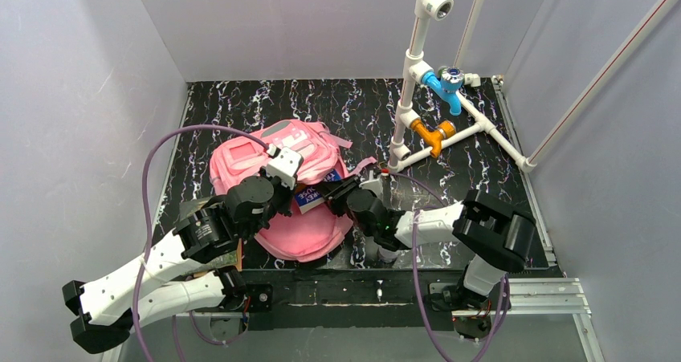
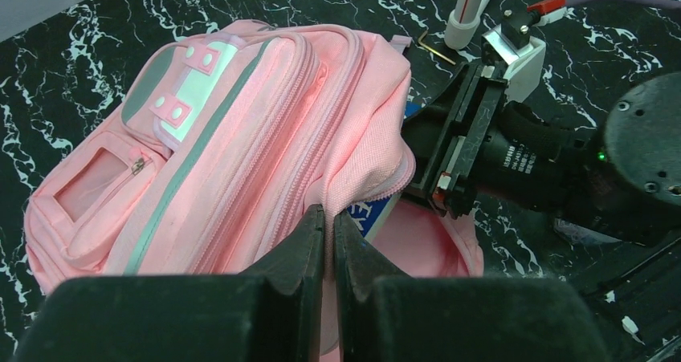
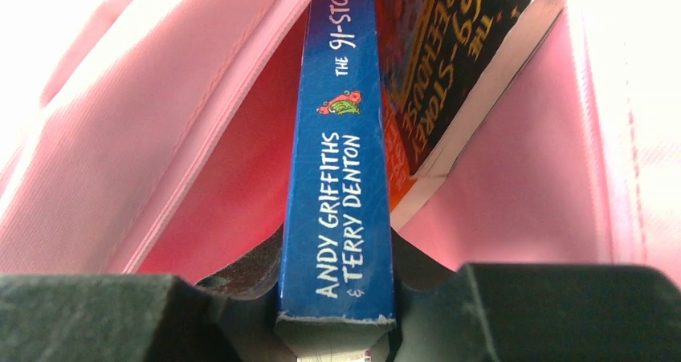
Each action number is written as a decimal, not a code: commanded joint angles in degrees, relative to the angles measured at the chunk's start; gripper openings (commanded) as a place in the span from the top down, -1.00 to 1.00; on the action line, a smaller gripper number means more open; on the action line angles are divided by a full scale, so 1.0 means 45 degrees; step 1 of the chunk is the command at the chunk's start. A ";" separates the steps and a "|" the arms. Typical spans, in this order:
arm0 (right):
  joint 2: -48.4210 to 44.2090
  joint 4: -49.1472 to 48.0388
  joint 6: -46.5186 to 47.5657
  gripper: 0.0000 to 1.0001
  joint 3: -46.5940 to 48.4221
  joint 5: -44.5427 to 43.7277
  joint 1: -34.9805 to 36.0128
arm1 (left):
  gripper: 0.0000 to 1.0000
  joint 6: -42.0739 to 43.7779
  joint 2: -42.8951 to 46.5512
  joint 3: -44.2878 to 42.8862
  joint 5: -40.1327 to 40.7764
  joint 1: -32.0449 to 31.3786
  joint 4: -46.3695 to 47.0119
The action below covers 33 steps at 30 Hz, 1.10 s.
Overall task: Pack the student bag
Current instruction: Place the book in the student bag.
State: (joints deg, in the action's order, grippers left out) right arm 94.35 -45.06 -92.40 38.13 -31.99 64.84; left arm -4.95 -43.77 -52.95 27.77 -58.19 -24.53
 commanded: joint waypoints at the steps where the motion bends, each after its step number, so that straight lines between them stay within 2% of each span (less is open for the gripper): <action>1: 0.0288 -0.0155 -0.0410 0.79 0.1297 -0.1990 -0.0335 | 1.00 0.0719 0.0449 -0.0398 0.0864 -0.0017 0.0509; 5: 0.0811 -0.0604 -0.0118 0.35 0.1090 -0.0407 -0.1118 | 1.00 0.0646 0.0613 -0.0378 0.0881 -0.0017 0.0394; 8: 0.0977 -0.1003 0.0350 0.12 0.0882 0.1218 -0.1399 | 1.00 0.0582 0.0635 -0.0315 0.0875 -0.0017 0.0479; 11: 0.0641 -0.0203 0.0902 -0.19 0.0687 0.2237 -0.1401 | 1.00 0.0608 0.0540 -0.0287 0.0899 -0.0017 0.0544; 14: 0.0312 0.0203 0.1943 -0.28 0.0600 0.2680 -0.1401 | 1.00 0.0638 0.0436 -0.0219 0.0885 -0.0018 0.0678; 16: 0.0275 0.0680 0.2328 -0.20 0.0635 0.2822 -0.1461 | 1.00 0.0629 0.0374 -0.0202 0.0863 -0.0017 0.0723; 19: 0.0442 0.0242 0.2514 0.32 0.0683 0.2904 -0.1537 | 1.00 0.0660 0.0361 -0.0221 0.0774 -0.0023 0.0708; 24: 0.1059 0.0253 0.2767 0.81 0.1772 0.3399 -0.1460 | 1.00 0.0769 0.0468 -0.0384 0.0621 -0.0017 0.0562; 27: 0.1633 -0.0023 0.2677 0.93 0.2513 0.3179 -0.1467 | 1.00 0.0864 0.0430 -0.0496 0.0393 -0.0018 0.0440; 29: 0.2013 0.0071 0.2821 0.94 0.3057 0.2632 -0.1478 | 1.00 0.0904 0.0448 -0.0518 0.0321 -0.0017 0.0414; 33: 0.2412 -0.0359 0.2625 0.97 0.3074 0.0544 -0.1395 | 1.00 0.0953 0.0454 -0.0529 0.0340 -0.0017 0.0413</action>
State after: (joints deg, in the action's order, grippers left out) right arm 104.90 -40.01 -81.28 49.89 -19.38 58.37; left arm -1.67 -42.96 -52.95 28.93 -58.24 -24.93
